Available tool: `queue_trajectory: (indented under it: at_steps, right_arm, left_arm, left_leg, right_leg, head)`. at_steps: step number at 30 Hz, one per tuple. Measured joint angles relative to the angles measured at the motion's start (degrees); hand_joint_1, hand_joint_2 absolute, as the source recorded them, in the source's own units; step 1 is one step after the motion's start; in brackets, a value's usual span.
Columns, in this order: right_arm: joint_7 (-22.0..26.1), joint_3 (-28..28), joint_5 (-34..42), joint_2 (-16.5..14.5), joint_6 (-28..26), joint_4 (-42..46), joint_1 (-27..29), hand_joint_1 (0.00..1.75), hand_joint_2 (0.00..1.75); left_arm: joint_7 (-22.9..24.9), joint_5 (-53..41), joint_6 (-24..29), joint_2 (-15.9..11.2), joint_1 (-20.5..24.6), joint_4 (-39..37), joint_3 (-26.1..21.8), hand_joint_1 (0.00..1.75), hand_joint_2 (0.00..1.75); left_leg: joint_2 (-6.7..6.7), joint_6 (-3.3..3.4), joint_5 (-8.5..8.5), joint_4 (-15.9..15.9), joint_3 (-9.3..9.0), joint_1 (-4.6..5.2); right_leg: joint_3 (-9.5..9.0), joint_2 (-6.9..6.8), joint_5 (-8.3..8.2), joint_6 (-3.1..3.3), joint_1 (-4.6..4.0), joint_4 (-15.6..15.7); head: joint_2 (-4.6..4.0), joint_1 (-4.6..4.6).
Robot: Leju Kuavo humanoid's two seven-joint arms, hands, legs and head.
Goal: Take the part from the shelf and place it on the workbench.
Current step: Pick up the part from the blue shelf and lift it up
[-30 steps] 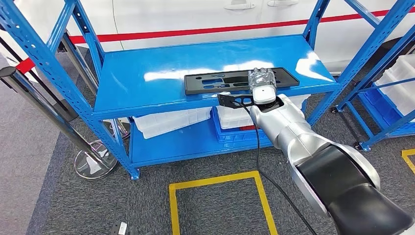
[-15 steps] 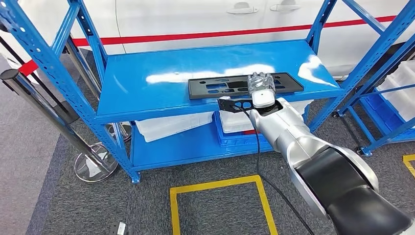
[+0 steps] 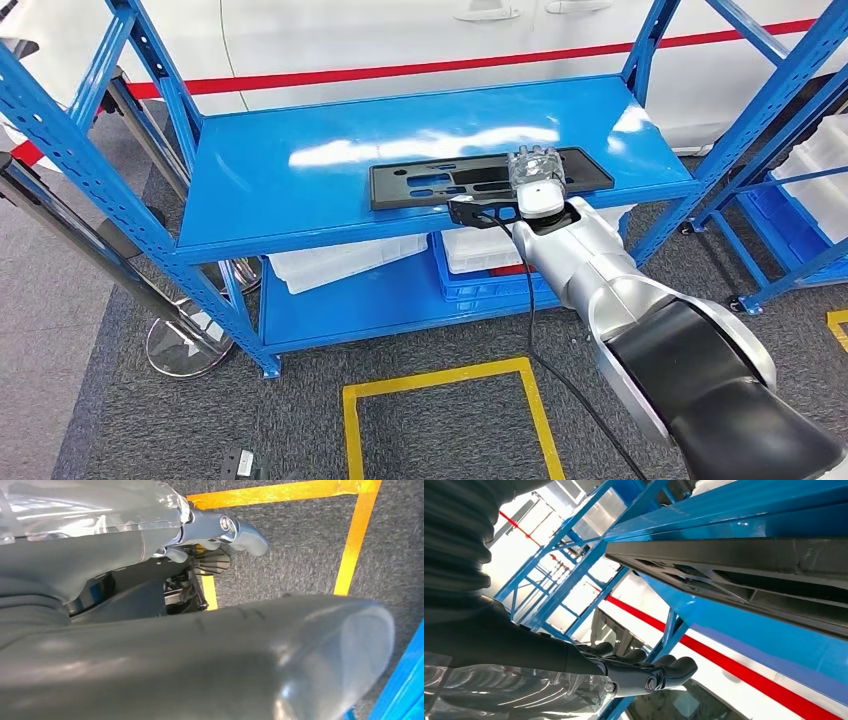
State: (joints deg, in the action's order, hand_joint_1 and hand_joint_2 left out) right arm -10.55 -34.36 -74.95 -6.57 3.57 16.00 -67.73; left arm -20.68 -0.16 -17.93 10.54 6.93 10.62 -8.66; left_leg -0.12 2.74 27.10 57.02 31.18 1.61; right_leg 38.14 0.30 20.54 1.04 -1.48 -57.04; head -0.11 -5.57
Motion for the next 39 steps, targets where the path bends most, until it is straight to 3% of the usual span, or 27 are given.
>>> queue_trajectory:
  at_steps: [13,18,20,22,25,26,27,28,30,32,34,36,37,39]
  right_arm:
    - [0.5,0.4,-0.9,-0.3,0.0,0.0,0.0,0.00,1.75]
    - [0.6,0.6,-1.1,-0.4,0.0,0.0,0.2,0.00,1.75]
    - [0.6,0.8,-1.3,-0.5,0.0,0.0,0.3,0.00,1.75]
    - [0.6,1.1,-1.5,-0.5,0.0,0.0,0.2,0.00,1.75]
    - [0.6,1.4,-1.7,-0.4,0.0,0.0,0.3,0.00,1.75]
    - [0.7,1.5,-1.7,-0.4,0.0,-0.1,0.5,0.00,1.75]
    - [0.7,1.6,-1.7,-0.4,0.1,-0.1,0.7,0.00,1.75]
    - [0.7,1.6,-1.7,-0.4,0.1,-0.1,0.8,0.00,1.75]
    - [0.7,1.7,-1.7,-0.4,0.0,-0.1,0.9,0.00,1.75]
    - [0.7,1.9,-1.8,-0.4,0.0,-0.1,0.8,0.00,1.75]
    - [0.7,2.0,-1.9,-0.5,0.0,-0.1,0.7,0.00,1.75]
    - [0.7,2.1,-2.0,-0.4,0.0,-0.1,0.7,0.00,1.75]
    - [0.7,2.2,-2.0,-0.4,0.0,0.0,0.7,0.00,1.75]
    - [0.7,2.3,-2.2,-0.5,0.1,0.0,0.5,0.00,1.75]
  left_arm:
    - [-0.4,0.1,-3.0,0.0,-0.1,0.0,0.0,0.00,0.00]
    - [-0.3,0.5,-4.3,0.0,-0.1,0.0,0.0,0.00,0.00]
    - [-0.3,0.6,-4.5,0.0,-0.1,0.0,0.0,0.00,0.00]
    - [-0.3,0.7,-4.3,0.0,-0.2,0.0,0.0,0.00,0.00]
    - [-0.2,0.6,-3.8,0.0,-0.2,0.0,-0.1,0.00,0.00]
    - [-0.1,0.6,-3.6,0.0,-0.2,0.0,-0.1,0.00,0.00]
    - [0.0,0.6,-3.5,0.0,-0.2,0.0,-0.1,0.00,0.00]
    - [0.1,0.6,-3.5,0.0,-0.3,0.0,-0.1,0.00,0.00]
    - [0.2,0.6,-3.5,0.0,-0.3,0.0,-0.1,0.00,0.00]
    - [0.2,0.7,-3.6,0.1,-0.2,0.0,-0.1,0.00,0.00]
    - [0.2,0.7,-3.9,0.1,-0.1,0.0,-0.1,0.00,0.00]
    - [0.2,0.8,-4.1,0.2,-0.1,0.0,-0.1,0.00,0.00]
    - [0.3,0.8,-3.9,0.2,0.0,0.0,-0.1,0.00,0.00]
    - [0.3,0.7,-3.0,0.2,0.0,0.0,-0.1,0.00,0.00]
  left_leg:
    - [0.00,-0.04,-0.09,0.1,-0.11,0.10]
    - [0.00,0.48,-0.03,0.1,0.04,0.38]
    - [-0.01,1.04,0.20,-0.3,-0.26,0.26]
    - [0.11,1.62,0.30,-0.5,-1.18,0.06]
    - [0.29,1.73,0.33,-0.5,-2.13,0.02]
    - [0.26,1.66,0.50,-0.4,-2.30,0.02]
    - [0.20,1.56,0.74,-0.4,-2.51,0.01]
    - [0.13,1.43,1.06,-0.4,-2.85,0.01]
    - [0.04,1.02,2.00,-0.5,-3.88,-0.01]
    - [0.09,0.39,2.84,-0.5,-4.51,-0.10]
    - [0.23,-0.34,3.09,-0.5,-4.77,-0.25]
    - [0.27,-0.97,2.97,0.8,-4.56,-0.25]
    - [0.23,-1.27,2.99,2.7,-3.60,-0.30]
    - [0.11,-2.00,4.61,9.4,0.35,-0.75]
  right_leg:
    - [-0.15,-0.02,-0.16,0.10,0.09,0.0]
    - [-0.17,-0.07,-0.36,-0.48,0.38,-0.2]
    - [0.02,-0.05,-0.50,-0.86,0.45,-1.0]
    - [1.09,-0.03,0.40,-1.29,0.57,-3.7]
    - [6.26,-0.03,4.87,-1.91,1.07,-13.3]
    - [8.02,-0.06,5.75,-2.07,1.25,-15.9]
    - [8.89,-0.10,5.56,-2.16,1.41,-16.7]
    - [8.64,-0.13,4.22,-2.15,1.53,-15.3]
    - [5.29,-0.16,-0.35,-1.74,1.50,-7.6]
    - [2.56,-0.14,-2.49,-1.09,1.05,-1.5]
    - [2.04,-0.09,-1.97,-0.41,0.62,-0.2]
    - [1.12,-0.07,-1.73,0.21,0.81,0.4]
    - [0.55,-0.06,-1.51,0.50,1.01,0.6]
    - [-0.35,-0.01,-1.02,0.76,1.30,0.9]
  head:
    - [0.00,0.00]
    - [0.00,0.00]
    - [0.00,0.00]
    - [0.00,0.02]
    - [0.00,0.02]
    - [0.00,0.02]
    - [0.00,0.02]
    - [0.00,0.02]
    - [0.00,0.01]
    - [-0.01,-0.04]
    - [-0.02,-0.06]
    - [-0.02,-0.03]
    - [-0.02,-0.05]
    - [-0.01,-0.06]
